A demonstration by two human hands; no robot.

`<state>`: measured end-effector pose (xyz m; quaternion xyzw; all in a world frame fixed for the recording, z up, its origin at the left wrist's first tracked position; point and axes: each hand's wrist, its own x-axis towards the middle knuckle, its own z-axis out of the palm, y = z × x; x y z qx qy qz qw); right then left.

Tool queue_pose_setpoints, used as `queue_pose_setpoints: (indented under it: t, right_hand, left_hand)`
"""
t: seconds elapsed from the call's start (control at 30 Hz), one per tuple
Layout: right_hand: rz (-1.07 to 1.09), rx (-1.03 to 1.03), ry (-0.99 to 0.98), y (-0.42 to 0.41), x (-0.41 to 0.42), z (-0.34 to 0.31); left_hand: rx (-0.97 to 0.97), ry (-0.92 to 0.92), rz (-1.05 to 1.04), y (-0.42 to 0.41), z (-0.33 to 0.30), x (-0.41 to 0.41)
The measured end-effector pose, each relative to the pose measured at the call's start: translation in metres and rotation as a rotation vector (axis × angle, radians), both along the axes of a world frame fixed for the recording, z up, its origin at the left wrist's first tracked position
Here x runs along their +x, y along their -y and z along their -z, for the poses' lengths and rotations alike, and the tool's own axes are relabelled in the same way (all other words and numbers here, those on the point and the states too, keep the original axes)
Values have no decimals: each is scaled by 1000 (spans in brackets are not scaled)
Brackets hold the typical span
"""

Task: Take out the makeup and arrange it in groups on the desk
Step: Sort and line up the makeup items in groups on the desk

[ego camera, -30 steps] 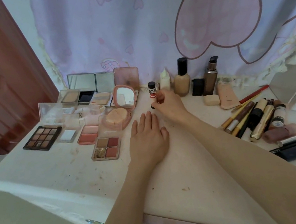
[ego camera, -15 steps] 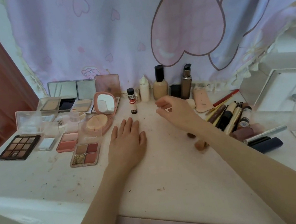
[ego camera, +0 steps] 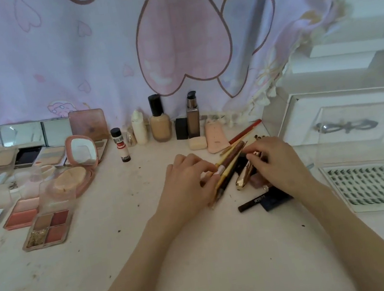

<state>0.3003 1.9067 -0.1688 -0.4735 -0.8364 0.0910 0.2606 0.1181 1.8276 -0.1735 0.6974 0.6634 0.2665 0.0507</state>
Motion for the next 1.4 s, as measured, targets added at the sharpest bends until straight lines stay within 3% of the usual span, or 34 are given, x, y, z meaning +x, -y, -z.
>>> queue_pose_setpoints:
  t: [0.13,0.4,0.67,0.77,0.97,1.07,1.17,1.33,1.4]
  right_hand:
    - [-27,64,26,-5,0,13]
    - [-2,43,48,-5,3,15]
    - [-4,64,7,-10,1,18]
    - [7,61,-40,-9,1,18]
    - [-64,77,-177,-2,-7,13]
    - [-122,59,-250,6,-13,10]
    - [-189,-39,-372,13,-16,8]
    - [-434,-510,-579,24,-14,2]
    - [-501,-611,-639,27,-16,0]
  left_hand:
    - [-64,-181,-59,-19,2,18]
    - [-77,-161,-105,-33,1,16]
    - [-198,-317,-75,-46,-9,15]
    - [-136,-65,-80,-41,-13,11]
    - [216,586,-130,-21,-33,-13]
    - [268,779,-55,-17,-36,-13]
    - [261,872,21,-17,-34,-9]
    - [17,1279,318,-15,-31,-9]
    - [-24,1408,382,-15,-32,-8]
